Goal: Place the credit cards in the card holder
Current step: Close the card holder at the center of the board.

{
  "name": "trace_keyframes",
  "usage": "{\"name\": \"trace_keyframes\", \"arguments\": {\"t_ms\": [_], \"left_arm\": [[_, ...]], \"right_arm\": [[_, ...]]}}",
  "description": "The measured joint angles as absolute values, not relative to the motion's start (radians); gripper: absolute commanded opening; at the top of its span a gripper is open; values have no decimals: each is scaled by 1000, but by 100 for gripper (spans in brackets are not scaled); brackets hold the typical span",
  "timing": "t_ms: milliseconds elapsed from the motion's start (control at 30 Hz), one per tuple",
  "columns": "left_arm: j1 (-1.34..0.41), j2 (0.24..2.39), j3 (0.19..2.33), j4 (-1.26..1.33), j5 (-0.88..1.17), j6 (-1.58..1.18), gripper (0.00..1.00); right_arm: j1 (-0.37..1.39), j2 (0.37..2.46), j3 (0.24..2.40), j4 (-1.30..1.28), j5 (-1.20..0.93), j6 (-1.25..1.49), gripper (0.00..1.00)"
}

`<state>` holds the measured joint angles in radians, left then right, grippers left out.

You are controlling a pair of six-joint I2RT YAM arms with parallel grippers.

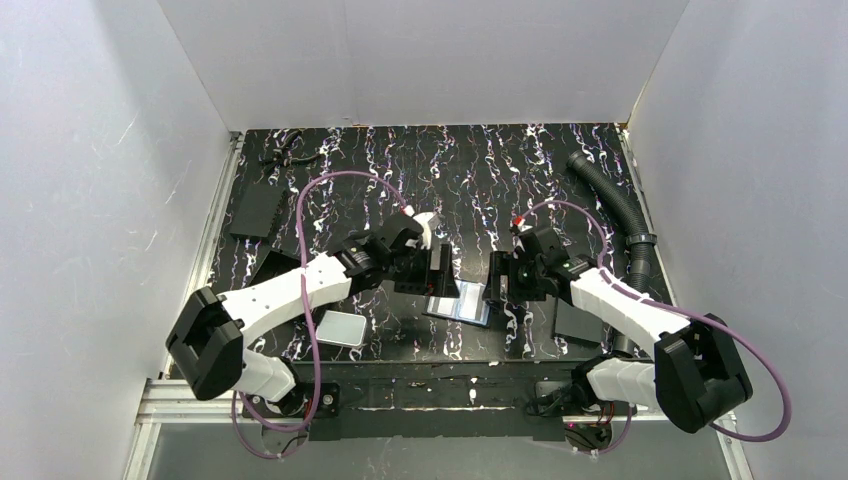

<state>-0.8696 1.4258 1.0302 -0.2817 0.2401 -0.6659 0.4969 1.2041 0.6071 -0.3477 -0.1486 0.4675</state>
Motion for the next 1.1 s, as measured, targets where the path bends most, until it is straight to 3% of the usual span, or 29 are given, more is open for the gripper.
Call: {"name": "trace_keyframes", "arguments": {"t_ms": [133, 233, 300, 367, 500, 867, 933, 1033, 1100], "left_arm": [[-849, 1365, 923, -328, 186, -686, 81], [-845, 1332, 862, -362, 159, -704, 81], [-845, 1311, 836, -375, 149, -714, 81], [-845, 1286, 818, -375, 145, -725, 80], [-845, 1248, 786, -356, 147, -751, 79], [-845, 1209, 746, -326, 173, -796, 79], [-845, 1203, 746, -324, 173, -796, 80], [-845, 1200, 744, -321, 173, -797, 80], [-845, 1200, 742, -318, 173, -797, 80]], "right_arm": [[571, 1239, 702, -391, -43, 493, 98], [680, 1302, 796, -455, 107, 563, 93], [735, 1350, 850, -506, 198, 611, 88], [772, 1396, 893, -558, 289, 653, 75], [819, 1459, 937, -651, 432, 699, 65], [875, 1512, 958, -690, 489, 731, 38], [875, 1512, 958, -690, 488, 733, 36], [875, 1512, 952, -685, 488, 736, 51], [876, 1512, 944, -684, 486, 737, 53]]}}
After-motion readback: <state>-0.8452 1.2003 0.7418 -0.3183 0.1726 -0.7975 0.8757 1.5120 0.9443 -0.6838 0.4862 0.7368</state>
